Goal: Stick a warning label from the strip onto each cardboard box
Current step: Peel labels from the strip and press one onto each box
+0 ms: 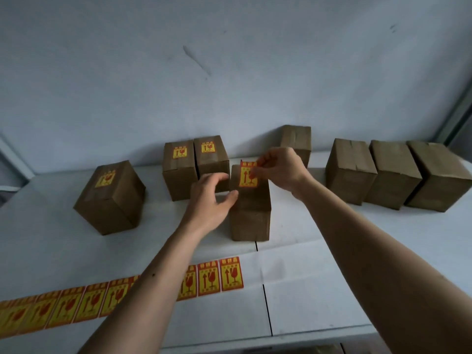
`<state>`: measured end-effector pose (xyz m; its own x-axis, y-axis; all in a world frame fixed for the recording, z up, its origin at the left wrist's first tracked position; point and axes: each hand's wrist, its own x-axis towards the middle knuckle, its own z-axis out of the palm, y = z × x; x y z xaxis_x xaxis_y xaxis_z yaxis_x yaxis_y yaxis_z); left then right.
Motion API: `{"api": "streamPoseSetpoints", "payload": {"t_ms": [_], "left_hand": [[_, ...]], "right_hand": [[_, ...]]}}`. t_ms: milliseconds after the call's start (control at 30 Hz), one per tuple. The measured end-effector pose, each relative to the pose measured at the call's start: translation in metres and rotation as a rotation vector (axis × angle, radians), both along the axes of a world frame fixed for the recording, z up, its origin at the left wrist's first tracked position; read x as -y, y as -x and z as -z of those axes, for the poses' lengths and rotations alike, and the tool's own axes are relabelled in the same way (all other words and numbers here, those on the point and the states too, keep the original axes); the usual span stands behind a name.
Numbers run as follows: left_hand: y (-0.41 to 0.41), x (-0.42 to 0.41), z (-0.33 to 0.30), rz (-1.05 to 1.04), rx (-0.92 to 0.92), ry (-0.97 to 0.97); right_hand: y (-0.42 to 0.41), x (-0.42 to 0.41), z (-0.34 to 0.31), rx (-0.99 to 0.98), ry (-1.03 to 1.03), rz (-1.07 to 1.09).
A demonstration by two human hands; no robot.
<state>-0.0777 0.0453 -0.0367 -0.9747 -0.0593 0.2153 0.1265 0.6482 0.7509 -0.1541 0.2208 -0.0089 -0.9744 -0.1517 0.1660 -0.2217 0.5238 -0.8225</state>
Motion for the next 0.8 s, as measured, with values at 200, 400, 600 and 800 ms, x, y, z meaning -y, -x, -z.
{"api": "streamPoseSetpoints", "payload": {"t_ms": [200,400,600,800], "left_hand": [[0.016,0.000,0.006,0.106,0.056,0.019],[0.016,-0.001,0.008,0.097,0.054,-0.001],[0.020,-0.007,0.007,0.004,0.061,-0.103],[0.030,-0.020,0.013,-0.143,-0.102,-0.107]], "right_hand": [[0.017,-0.002,0.006,0.056,-0.040,0.002],[0.018,-0.002,0.007,0.073,-0.063,-0.048],[0.013,0.003,0.006,0.001,-0.145,-0.048],[0.004,0.002,0.016,-0.105,-0.172,0.007]]}}
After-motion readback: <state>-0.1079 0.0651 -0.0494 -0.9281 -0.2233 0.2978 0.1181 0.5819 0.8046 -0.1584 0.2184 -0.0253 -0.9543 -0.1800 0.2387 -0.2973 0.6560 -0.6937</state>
